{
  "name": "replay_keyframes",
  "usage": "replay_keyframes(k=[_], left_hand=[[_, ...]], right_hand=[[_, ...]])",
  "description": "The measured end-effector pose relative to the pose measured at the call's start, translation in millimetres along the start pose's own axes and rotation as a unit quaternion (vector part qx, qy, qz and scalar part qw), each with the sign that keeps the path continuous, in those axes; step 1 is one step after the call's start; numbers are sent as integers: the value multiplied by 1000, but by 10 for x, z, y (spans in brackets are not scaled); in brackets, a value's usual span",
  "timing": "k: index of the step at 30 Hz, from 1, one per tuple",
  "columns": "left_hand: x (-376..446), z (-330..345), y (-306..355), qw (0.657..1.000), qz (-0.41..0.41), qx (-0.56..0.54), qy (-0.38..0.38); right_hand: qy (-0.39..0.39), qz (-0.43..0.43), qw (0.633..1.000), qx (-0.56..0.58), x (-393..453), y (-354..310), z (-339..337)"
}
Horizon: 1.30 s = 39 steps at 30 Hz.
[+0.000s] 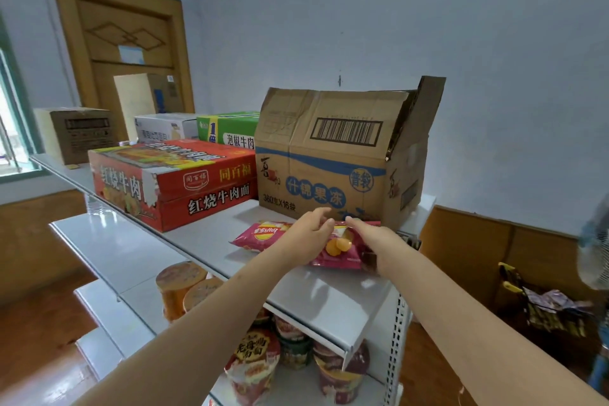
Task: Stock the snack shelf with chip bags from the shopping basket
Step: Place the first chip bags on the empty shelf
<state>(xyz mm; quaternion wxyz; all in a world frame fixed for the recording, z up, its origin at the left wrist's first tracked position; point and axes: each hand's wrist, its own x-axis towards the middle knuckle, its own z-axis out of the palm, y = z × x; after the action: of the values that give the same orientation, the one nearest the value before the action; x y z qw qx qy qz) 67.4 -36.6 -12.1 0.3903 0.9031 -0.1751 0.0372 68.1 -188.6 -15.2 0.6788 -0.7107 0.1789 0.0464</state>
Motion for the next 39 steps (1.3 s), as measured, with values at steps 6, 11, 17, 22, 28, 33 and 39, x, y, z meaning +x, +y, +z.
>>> replay_keyframes(k=[6, 11, 17, 22, 28, 33, 39], left_hand=[[-119, -246, 78, 998, 26, -28, 45], [-25, -681, -315, 981, -51, 22, 186], [-19, -602, -767, 966, -175, 183, 58], [31, -462, -707, 967, -123, 224, 15], [-15, -889, -707, 978, -62, 132, -149], [36, -987, -915, 984, -86, 142, -58], [-133, -912, -894, 940, -297, -43, 164]], right_hand=[[48, -112, 991, -55, 50, -75, 107], [72, -197, 976, -53, 49, -217, 216], [59, -218, 974, 8, 186, -338, 376], [-47, -231, 972, 13, 235, -518, 439], [-273, -129, 947, -104, 336, -662, 351], [-321, -84, 931, -156, 423, -614, 520], [-309, -50, 940, -137, 533, -558, 649]])
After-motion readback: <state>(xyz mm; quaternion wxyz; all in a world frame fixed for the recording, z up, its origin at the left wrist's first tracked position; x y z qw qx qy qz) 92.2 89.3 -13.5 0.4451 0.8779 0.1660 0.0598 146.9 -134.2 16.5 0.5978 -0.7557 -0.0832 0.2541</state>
